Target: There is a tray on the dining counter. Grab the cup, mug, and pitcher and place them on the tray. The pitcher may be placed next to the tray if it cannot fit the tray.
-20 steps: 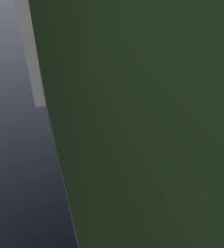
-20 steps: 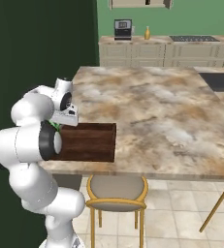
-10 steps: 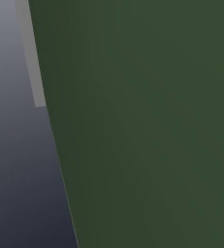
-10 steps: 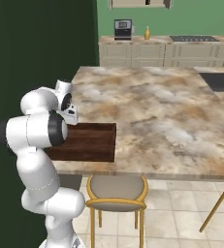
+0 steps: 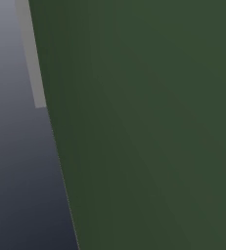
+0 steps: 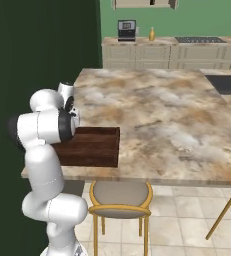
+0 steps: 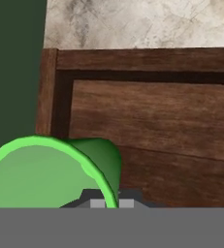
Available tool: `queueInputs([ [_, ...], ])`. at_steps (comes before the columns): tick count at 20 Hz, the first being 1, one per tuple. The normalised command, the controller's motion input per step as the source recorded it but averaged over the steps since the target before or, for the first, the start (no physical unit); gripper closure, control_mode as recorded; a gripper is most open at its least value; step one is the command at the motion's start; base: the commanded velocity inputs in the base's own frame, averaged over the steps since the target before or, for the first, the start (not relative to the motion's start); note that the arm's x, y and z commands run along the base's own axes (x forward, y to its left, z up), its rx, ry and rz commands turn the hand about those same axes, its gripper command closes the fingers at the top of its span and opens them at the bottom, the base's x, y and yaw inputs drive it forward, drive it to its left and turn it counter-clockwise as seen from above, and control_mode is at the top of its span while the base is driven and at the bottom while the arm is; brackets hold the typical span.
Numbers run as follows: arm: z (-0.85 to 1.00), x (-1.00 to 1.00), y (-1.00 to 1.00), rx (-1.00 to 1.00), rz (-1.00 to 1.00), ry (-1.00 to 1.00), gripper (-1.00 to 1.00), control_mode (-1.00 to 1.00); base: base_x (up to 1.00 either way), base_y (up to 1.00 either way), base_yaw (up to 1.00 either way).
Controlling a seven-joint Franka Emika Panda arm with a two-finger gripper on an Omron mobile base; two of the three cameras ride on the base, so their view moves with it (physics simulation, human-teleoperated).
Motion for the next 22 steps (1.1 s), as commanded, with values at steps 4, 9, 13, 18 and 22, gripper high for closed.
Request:
queueInputs([
  [4,-0.16,0.33,0.13,0.00,0.00,0.00,1.00,-1.00,0.00,0.00,0.00],
  [9,-0.13,0.27,0.08,0.00,0.00,0.00,1.00,-1.00,0.00,0.00,0.00],
  [13,-0.12,0.14,0.04,0.00,0.00,0.00,1.00,-1.00,0.00,0.00,0.00],
  [18,-0.15,0.06,0.02,0.00,0.00,0.00,1.00,-1.00,0.00,0.00,0.00],
  [22,-0.05,0.00,0.00,0.00,0.00,0.00,1.00,-1.00,0.00,0.00,0.00],
])
